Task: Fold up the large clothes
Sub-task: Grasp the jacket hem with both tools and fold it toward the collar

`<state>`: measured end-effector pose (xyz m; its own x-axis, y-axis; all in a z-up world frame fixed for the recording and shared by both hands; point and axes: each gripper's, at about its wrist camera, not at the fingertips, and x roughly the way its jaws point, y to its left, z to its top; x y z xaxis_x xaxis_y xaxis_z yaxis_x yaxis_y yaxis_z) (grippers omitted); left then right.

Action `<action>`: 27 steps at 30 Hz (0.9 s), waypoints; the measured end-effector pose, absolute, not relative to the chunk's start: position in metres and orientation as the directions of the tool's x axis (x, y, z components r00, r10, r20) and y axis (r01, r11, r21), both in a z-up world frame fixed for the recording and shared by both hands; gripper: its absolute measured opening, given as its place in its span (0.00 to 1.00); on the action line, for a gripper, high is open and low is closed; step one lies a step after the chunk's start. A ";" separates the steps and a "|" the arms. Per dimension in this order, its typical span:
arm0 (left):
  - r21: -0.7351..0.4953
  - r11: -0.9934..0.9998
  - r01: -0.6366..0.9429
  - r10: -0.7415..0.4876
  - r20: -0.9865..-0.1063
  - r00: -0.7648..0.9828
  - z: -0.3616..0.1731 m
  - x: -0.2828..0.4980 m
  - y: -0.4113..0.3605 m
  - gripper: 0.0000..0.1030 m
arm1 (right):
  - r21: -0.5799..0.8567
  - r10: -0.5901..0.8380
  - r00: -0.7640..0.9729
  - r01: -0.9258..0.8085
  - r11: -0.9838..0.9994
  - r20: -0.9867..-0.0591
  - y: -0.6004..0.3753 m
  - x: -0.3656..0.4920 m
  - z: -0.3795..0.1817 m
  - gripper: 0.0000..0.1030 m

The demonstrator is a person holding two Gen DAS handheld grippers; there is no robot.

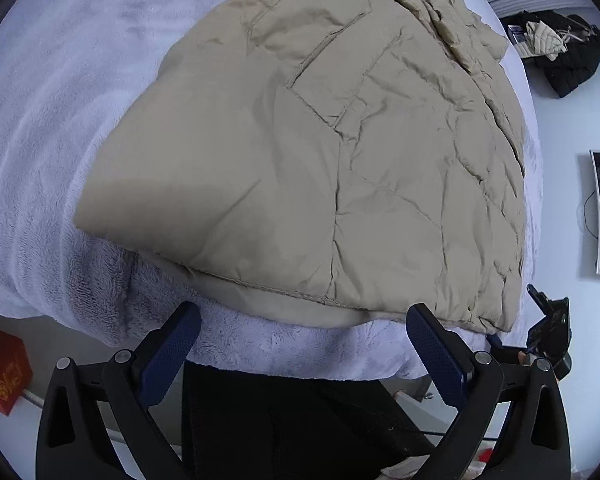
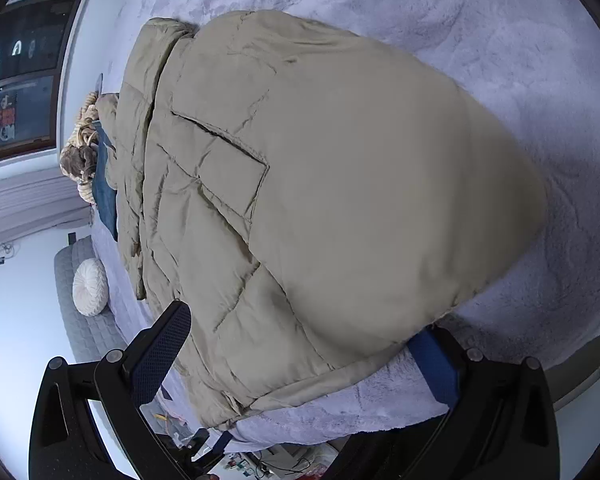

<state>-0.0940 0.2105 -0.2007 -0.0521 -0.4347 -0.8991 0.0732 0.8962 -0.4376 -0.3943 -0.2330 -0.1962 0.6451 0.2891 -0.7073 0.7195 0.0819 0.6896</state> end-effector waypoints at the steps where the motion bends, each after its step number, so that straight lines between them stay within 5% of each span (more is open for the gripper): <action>1: -0.445 0.894 0.055 -0.443 -0.895 -0.043 -0.203 -0.092 0.211 1.00 | 0.689 0.292 0.643 0.720 0.084 -0.708 -0.231 -0.394 -0.197 1.00; 7: -0.546 0.838 -0.016 -0.542 -0.835 0.098 -0.187 -0.069 0.210 0.95 | 0.695 0.296 0.650 0.715 0.073 -0.700 -0.228 -0.394 -0.200 1.00; 10: -0.555 0.832 -0.003 -0.552 -0.827 0.108 -0.184 -0.059 0.203 0.65 | 0.715 0.293 0.677 0.698 0.034 -0.675 -0.233 -0.399 -0.201 1.00; 12: -0.526 0.850 0.032 -0.526 -0.844 0.104 -0.183 -0.055 0.197 0.22 | 0.734 0.291 0.701 0.680 0.005 -0.651 -0.234 -0.401 -0.201 1.00; 15: -0.506 0.858 0.083 -0.513 -0.849 0.126 -0.174 -0.052 0.196 0.18 | 0.741 0.278 0.715 0.672 -0.017 -0.642 -0.234 -0.403 -0.200 0.97; 17: -0.503 0.859 0.099 -0.512 -0.848 0.136 -0.169 -0.053 0.199 0.18 | 0.741 0.278 0.716 0.672 -0.023 -0.641 -0.234 -0.403 -0.199 0.76; 19: -0.500 0.860 0.104 -0.511 -0.849 0.135 -0.165 -0.052 0.200 0.18 | 0.726 0.295 0.698 0.688 -0.022 -0.653 -0.237 -0.406 -0.202 0.25; 20: -0.493 0.863 0.110 -0.504 -0.853 0.132 -0.165 -0.051 0.199 0.18 | 0.717 0.296 0.688 0.697 -0.014 -0.662 -0.238 -0.406 -0.202 0.14; 27: -0.478 0.860 0.179 -0.507 -0.841 0.189 -0.136 -0.048 0.192 0.13 | 0.689 0.273 0.638 0.702 0.179 -0.720 -0.242 -0.384 -0.166 0.07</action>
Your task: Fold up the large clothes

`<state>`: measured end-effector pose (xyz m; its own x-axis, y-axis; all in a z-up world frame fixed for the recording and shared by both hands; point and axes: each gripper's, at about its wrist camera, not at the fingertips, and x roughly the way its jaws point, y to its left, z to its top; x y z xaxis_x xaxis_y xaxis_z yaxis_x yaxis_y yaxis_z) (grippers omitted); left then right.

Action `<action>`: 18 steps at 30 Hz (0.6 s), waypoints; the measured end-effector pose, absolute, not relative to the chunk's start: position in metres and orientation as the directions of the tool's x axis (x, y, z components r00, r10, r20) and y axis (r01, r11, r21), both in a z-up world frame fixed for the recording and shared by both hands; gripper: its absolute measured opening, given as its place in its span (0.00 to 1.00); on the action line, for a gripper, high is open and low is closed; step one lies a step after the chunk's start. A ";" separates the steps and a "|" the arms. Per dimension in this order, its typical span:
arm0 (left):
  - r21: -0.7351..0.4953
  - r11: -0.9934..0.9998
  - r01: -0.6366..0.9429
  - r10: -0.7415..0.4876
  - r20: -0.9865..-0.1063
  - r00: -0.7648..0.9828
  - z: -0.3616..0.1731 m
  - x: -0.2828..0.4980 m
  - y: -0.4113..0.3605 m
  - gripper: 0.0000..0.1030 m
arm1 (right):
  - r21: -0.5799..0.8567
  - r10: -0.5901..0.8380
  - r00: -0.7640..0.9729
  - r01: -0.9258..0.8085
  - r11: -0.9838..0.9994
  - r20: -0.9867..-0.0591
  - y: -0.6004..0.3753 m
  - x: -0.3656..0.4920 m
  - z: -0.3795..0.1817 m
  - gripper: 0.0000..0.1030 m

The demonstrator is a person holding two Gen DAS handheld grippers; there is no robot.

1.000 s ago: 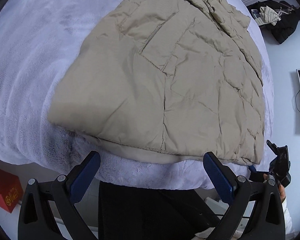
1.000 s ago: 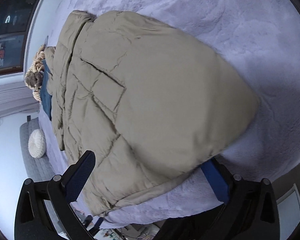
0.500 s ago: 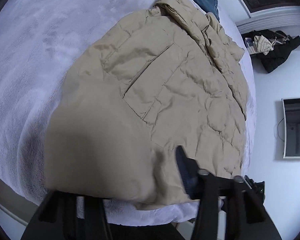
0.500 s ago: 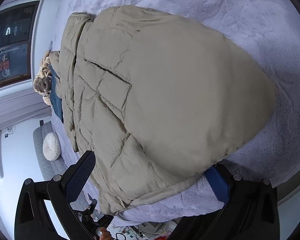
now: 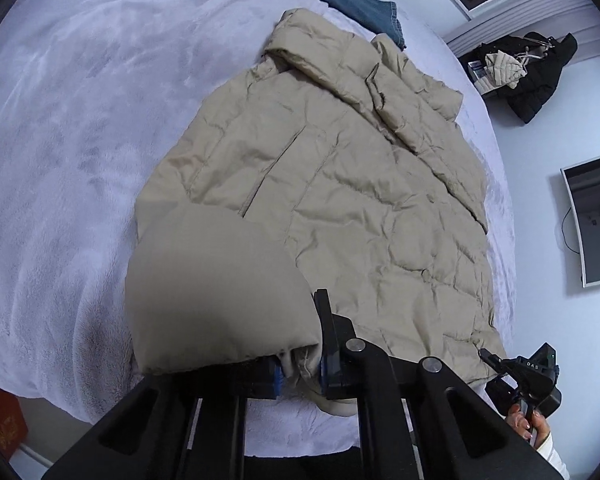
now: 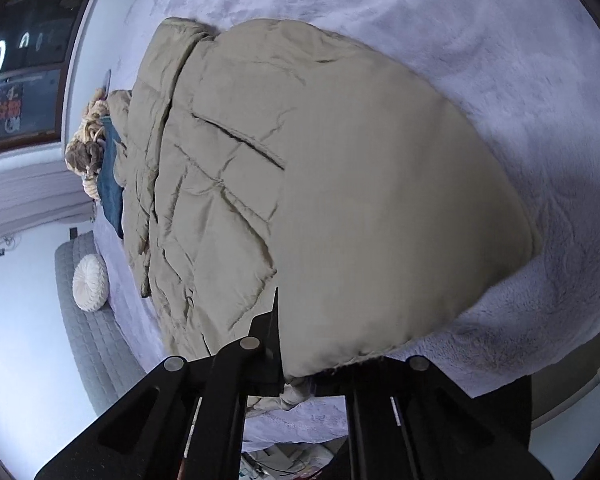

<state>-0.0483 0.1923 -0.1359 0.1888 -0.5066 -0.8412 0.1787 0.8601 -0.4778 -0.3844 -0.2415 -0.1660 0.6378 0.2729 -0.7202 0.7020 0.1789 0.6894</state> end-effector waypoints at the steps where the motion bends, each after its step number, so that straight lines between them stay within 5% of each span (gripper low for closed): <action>1: -0.484 0.856 0.183 -0.514 -0.833 0.204 -0.128 -0.046 0.192 0.13 | 0.688 0.270 0.635 0.696 0.206 -0.723 -0.244 -0.380 -0.159 0.07; 18: -0.397 0.869 0.296 -0.495 -0.695 0.521 0.011 0.075 0.073 0.13 | 0.599 0.155 0.697 0.455 0.659 -0.700 -0.333 -0.213 -0.002 0.07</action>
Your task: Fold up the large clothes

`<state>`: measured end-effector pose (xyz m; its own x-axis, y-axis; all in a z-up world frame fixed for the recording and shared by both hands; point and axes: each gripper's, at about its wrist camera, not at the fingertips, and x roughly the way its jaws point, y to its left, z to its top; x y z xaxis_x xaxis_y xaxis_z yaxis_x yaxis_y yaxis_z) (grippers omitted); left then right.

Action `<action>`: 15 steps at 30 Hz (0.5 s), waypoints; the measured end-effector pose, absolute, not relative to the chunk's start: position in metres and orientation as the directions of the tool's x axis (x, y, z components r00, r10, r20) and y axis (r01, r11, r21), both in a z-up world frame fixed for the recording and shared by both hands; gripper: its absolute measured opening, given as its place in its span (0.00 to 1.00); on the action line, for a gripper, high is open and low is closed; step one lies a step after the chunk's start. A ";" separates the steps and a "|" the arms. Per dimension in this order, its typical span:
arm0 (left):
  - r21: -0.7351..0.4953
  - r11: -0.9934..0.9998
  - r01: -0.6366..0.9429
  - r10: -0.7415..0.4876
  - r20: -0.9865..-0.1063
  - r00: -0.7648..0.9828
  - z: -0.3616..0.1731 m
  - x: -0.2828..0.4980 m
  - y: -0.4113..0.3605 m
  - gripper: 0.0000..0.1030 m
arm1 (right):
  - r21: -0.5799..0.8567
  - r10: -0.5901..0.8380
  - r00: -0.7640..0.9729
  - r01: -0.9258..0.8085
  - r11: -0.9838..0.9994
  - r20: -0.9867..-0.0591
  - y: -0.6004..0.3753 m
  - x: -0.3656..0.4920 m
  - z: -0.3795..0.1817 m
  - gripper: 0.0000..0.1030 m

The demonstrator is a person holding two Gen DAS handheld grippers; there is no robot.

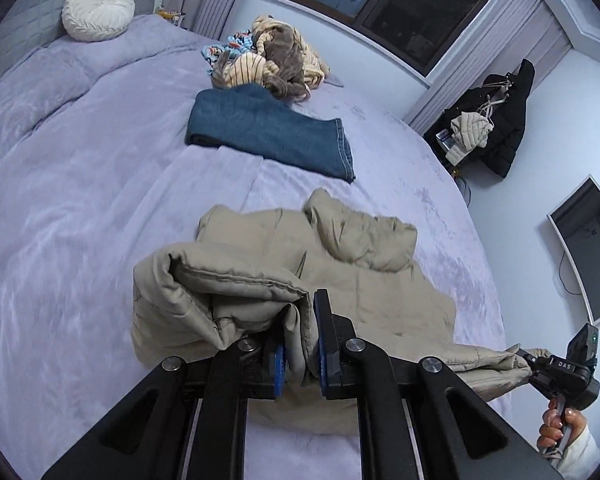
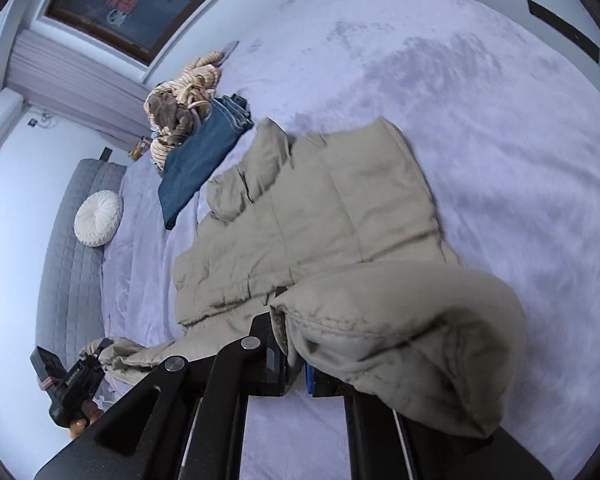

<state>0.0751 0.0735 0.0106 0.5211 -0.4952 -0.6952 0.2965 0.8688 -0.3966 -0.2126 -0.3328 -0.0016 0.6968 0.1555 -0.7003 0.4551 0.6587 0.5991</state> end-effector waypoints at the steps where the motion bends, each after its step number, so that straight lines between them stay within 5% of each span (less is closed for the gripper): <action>1: -0.390 0.874 0.290 -0.486 -0.692 0.534 0.012 0.085 0.064 0.13 | 0.591 0.153 0.698 0.444 0.674 -0.699 -0.341 -0.198 0.005 0.07; 7: -0.355 0.906 0.231 -0.422 -0.720 0.551 -0.002 0.154 0.013 0.13 | 0.499 0.120 0.673 0.404 0.767 -0.730 -0.374 -0.105 0.015 0.07; 15: -0.276 0.940 0.202 -0.341 -0.799 0.496 -0.077 0.221 -0.036 0.13 | 0.484 0.101 0.620 0.490 0.725 -0.778 -0.404 -0.038 -0.056 0.07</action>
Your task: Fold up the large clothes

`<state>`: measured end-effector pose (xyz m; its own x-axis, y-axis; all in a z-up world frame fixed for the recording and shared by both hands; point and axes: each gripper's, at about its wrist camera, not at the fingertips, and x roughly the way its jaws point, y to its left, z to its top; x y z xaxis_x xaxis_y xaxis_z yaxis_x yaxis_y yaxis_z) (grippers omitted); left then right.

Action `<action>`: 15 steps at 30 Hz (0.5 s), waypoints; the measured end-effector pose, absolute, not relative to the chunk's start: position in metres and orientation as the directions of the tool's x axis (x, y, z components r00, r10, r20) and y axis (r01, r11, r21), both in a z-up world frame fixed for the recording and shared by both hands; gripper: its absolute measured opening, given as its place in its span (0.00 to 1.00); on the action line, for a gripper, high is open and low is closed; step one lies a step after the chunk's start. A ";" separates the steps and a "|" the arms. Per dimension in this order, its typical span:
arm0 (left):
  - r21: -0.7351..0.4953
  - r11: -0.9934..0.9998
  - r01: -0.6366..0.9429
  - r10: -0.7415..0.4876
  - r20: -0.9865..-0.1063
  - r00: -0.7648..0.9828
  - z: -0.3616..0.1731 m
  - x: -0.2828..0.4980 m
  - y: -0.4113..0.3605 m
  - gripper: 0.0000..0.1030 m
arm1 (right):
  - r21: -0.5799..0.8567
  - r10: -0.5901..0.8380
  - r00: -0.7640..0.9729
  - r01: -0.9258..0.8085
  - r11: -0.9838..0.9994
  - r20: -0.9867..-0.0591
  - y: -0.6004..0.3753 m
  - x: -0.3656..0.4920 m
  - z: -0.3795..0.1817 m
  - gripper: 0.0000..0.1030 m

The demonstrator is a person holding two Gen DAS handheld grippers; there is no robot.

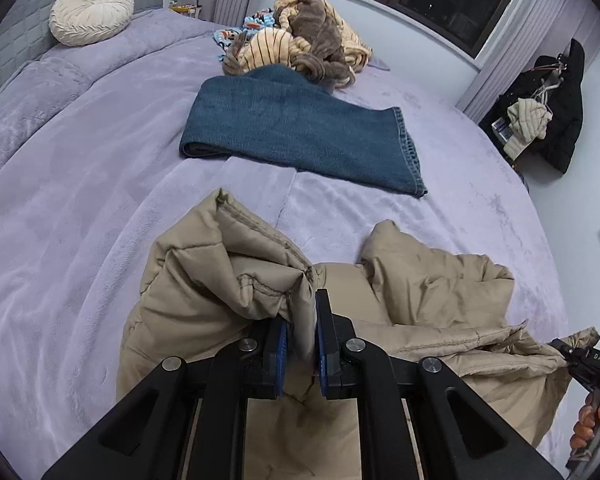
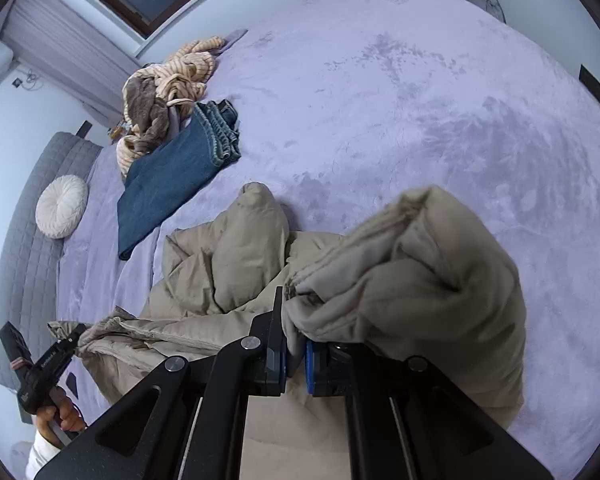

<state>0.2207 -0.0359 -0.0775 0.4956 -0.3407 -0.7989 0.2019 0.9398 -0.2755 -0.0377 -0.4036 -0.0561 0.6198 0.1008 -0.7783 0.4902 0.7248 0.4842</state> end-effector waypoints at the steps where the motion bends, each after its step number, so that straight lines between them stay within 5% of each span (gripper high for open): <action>1: -0.269 0.941 0.204 -0.336 -0.805 0.489 -0.086 0.226 -0.040 0.13 | 0.487 0.102 0.614 0.502 0.715 -0.783 -0.408 -0.033 -0.066 0.07; 11: -0.208 0.957 0.202 -0.283 -0.826 0.488 -0.136 0.254 -0.061 0.15 | 0.557 0.149 0.626 0.527 0.642 -0.765 -0.431 -0.004 -0.123 0.09; 13: -0.196 0.955 0.222 -0.285 -0.809 0.513 -0.127 0.247 -0.057 0.38 | 0.567 0.155 0.636 0.519 0.640 -0.756 -0.431 -0.008 -0.116 0.20; 14: -0.190 0.956 0.225 -0.284 -0.796 0.534 -0.120 0.242 -0.053 0.74 | 0.567 0.150 0.643 0.512 0.645 -0.751 -0.430 -0.010 -0.111 0.27; 15: -0.183 0.958 0.221 -0.279 -0.775 0.567 -0.111 0.235 -0.048 0.95 | 0.565 0.142 0.654 0.500 0.656 -0.743 -0.428 -0.015 -0.102 0.50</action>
<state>0.2351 -0.0479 -0.1112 0.5671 -0.2789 -0.7750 0.2212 0.9579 -0.1828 -0.0147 -0.4277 -0.1021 0.6537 0.1423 -0.7433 0.4997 0.6564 0.5652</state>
